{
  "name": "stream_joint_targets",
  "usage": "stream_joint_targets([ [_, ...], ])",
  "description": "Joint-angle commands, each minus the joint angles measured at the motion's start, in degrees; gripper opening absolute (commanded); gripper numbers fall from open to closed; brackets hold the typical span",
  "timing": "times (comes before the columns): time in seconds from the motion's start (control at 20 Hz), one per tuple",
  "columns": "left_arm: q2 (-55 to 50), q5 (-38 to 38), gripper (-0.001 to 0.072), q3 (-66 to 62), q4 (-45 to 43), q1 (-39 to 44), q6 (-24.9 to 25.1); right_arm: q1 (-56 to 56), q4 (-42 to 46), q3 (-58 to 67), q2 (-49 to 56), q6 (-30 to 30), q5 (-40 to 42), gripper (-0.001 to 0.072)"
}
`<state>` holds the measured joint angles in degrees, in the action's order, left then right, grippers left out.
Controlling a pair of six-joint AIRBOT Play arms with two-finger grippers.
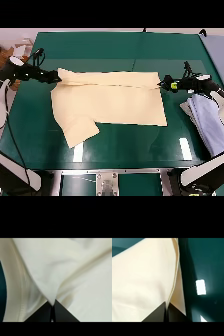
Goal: Fold the shirts.
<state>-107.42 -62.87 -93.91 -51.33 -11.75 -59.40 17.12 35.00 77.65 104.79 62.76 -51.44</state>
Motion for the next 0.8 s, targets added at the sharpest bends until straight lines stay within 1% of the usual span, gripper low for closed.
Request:
stream_joint_targets([
  [0.0, -0.35, -2.08, 0.0028, 0.66, -0.76, 0.04, -1.66, -0.09, 0.61, -0.46, -0.02, 1.4, -1.25, 0.0014],
  [0.05, -0.33, -2.21, 0.003, 0.63, -0.52, 0.02, -2.99, -0.09, 0.61, -0.37, -0.02, 1.4, -1.97, 0.0025],
  [0.1, -0.33, -3.15, 0.021, 0.22, -0.42, 0.02, -4.24, 0.13, 0.66, 0.17, -0.02, 1.4, -3.85, 0.014],
  [0.15, -0.31, -5.53, 0.0587, -0.85, -0.52, -0.39, -6.47, 0.72, 0.68, 1.22, -0.04, 1.77, -6.58, 0.0251],
  [0.2, -0.28, -8.76, 0.0662, -2.43, -0.57, -1.09, -9.29, 1.77, 0.74, 2.62, -0.26, 2.62, -9.97, 0.0341],
  [0.25, -0.11, -12.85, 0.0663, -4.02, -0.59, -2.1, -11.52, 3.06, 1.84, 3.32, -0.98, 4.04, -12.63, 0.0371],
  [0.35, 1.29, -21.44, 0.0661, -4.94, -0.52, -5.14, -14.84, 5.73, 6.75, 2.95, -4.13, 7.13, -17.29, 0.0369],
  [0.4, 2.34, -25.51, 0.0622, -4.85, -0.52, -6.73, -15.82, 6.71, 9.33, 1.11, -6.91, 7.8, -18.69, 0.0358],
  [0.45, 4.22, -28.48, 0.056, -3.39, -0.35, -8.33, -16.48, 7.41, 10.19, -2.25, -10.34, 7.72, -18.67, 0.0327],
  [0.55, 11.15, -29.51, 0.0562, 4.55, -0.33, -11.19, -16.26, 8.55, 10.29, -12.04, -19.06, 6.58, -16.68, 0.0328],
  [0.65, 20.17, -27.21, 0.0562, 16.44, -0.52, -13.62, -14.53, 10.34, 10.21, -23.82, -29.22, 6.64, -13.16, 0.0328],
  [0.75, 30.88, -23.87, 0.0562, 30.99, -1.29, -16.17, -13.0, 12.35, 10.05, -34.18, -39.06, 6.67, -12.39, 0.0328],
])
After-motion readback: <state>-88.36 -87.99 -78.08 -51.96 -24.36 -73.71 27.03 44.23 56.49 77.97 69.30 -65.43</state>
